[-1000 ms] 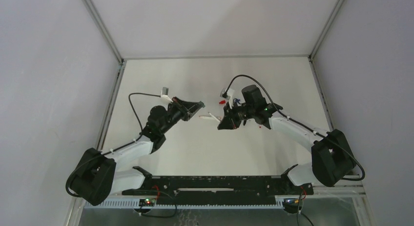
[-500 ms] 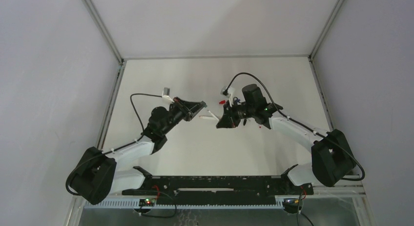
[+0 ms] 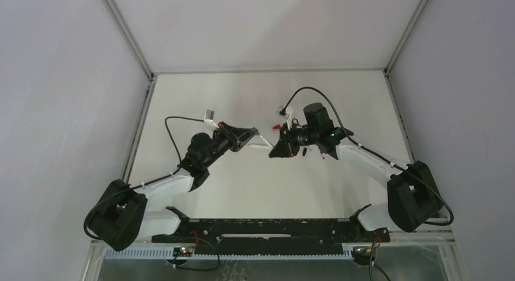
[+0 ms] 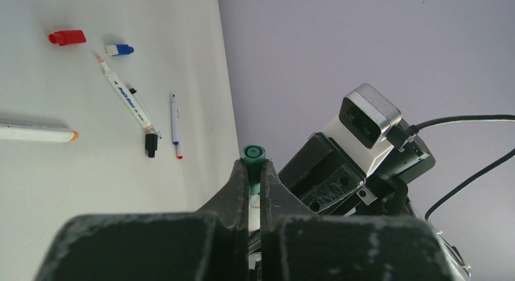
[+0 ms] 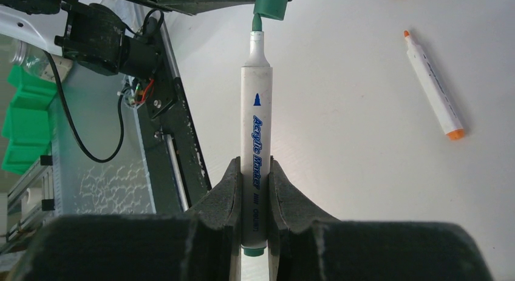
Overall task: Insert the pens into the pen caps
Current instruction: Insert the pen into the pen cap.
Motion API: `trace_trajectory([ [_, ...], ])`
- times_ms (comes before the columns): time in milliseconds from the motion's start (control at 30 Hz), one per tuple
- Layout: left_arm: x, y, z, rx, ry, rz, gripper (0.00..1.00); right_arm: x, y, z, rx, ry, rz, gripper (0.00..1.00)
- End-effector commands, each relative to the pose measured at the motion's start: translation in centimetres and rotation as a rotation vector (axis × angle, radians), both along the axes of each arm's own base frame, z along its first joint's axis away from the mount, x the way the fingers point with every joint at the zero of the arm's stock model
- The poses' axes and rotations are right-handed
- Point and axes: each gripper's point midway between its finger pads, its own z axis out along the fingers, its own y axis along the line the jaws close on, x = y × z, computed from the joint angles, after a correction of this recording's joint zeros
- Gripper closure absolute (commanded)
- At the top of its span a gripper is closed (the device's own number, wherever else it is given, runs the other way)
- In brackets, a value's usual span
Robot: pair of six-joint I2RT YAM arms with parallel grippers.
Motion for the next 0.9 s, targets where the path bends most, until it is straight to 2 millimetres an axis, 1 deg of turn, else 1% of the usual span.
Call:
trace_trajectory([
  [0,0.3,-0.6,1.7,-0.026,-0.054,-0.002,1.0,0.4,0.1,1.0,0.035,-0.004,-0.015,1.0],
  [200,0.3,-1.0,1.9,-0.033,-0.054,-0.011,1.0,0.7,0.0,0.7,0.027,0.007,-0.032,1.0],
  [333,0.3,-0.8,2.0,-0.046,-0.053,-0.001,1.0,0.6,0.0,0.5,0.027,0.008,-0.02,1.0],
  [400,0.4,-0.5,2.0,-0.056,-0.051,0.017,1.0,0.2,0.0,0.7,0.037,-0.001,0.016,1.0],
  [500,0.4,0.1,2.1,-0.066,-0.051,0.048,1.0,-1.3,0.0,1.4,0.077,-0.021,0.116,1.0],
  [567,0.5,0.4,2.2,-0.07,-0.054,0.065,1.0,-1.7,-0.1,1.6,0.09,-0.03,0.148,1.0],
  [667,0.4,0.5,2.4,-0.074,-0.06,0.069,1.0,-1.3,-0.2,1.5,0.08,-0.036,0.126,1.0],
  [867,0.3,0.2,2.6,-0.075,-0.063,0.051,1.0,0.6,-0.6,0.6,0.026,-0.02,0.009,1.0],
])
